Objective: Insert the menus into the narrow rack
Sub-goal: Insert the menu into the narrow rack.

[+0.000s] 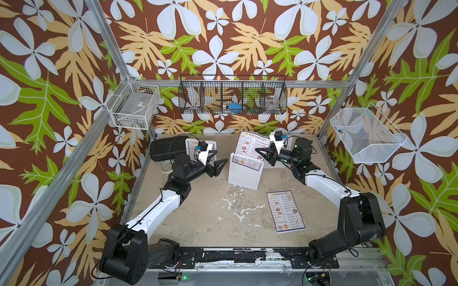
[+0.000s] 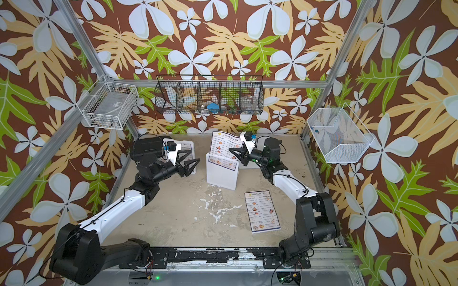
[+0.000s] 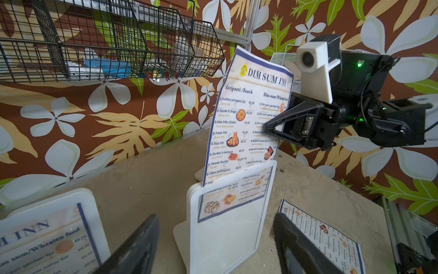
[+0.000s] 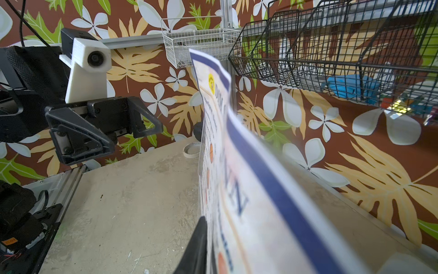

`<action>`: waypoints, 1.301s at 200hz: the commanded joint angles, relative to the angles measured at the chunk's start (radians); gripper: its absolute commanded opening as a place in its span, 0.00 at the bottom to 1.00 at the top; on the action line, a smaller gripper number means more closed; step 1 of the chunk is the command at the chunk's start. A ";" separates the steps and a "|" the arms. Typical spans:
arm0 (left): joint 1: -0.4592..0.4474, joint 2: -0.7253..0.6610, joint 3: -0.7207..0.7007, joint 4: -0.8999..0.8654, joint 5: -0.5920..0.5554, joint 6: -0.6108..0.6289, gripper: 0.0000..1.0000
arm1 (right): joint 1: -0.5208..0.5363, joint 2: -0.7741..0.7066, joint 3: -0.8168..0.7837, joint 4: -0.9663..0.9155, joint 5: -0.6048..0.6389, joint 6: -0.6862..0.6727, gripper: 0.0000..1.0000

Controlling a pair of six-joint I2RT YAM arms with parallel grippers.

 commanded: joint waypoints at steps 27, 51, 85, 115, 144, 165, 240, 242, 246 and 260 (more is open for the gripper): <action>0.001 -0.005 0.000 0.037 0.022 0.002 0.77 | 0.001 0.005 0.029 0.105 0.000 0.106 0.25; 0.001 -0.016 -0.005 0.038 0.018 0.005 0.77 | 0.000 0.004 0.038 0.118 0.002 0.122 0.27; 0.001 -0.017 -0.010 0.050 0.021 0.002 0.78 | 0.000 0.010 0.049 0.123 0.005 0.142 0.15; 0.001 -0.015 -0.009 0.052 0.028 0.002 0.78 | 0.001 0.022 0.057 0.113 -0.005 0.145 0.09; 0.000 -0.023 -0.016 0.051 0.023 0.007 0.78 | 0.001 0.034 0.050 0.118 -0.026 0.144 0.07; 0.001 -0.028 -0.019 0.055 0.024 0.009 0.78 | 0.001 0.043 0.035 0.127 -0.028 0.141 0.06; 0.001 -0.025 -0.021 0.058 0.028 0.009 0.79 | 0.008 0.061 0.014 0.152 -0.044 0.144 0.12; 0.001 -0.025 -0.021 0.058 0.028 0.009 0.79 | 0.008 0.061 0.014 0.152 -0.044 0.145 0.12; 0.001 -0.025 -0.021 0.059 0.028 0.008 0.79 | 0.008 0.062 0.015 0.153 -0.043 0.146 0.13; 0.001 -0.024 -0.021 0.061 0.031 0.010 0.78 | 0.007 0.062 0.028 0.150 -0.035 0.152 0.16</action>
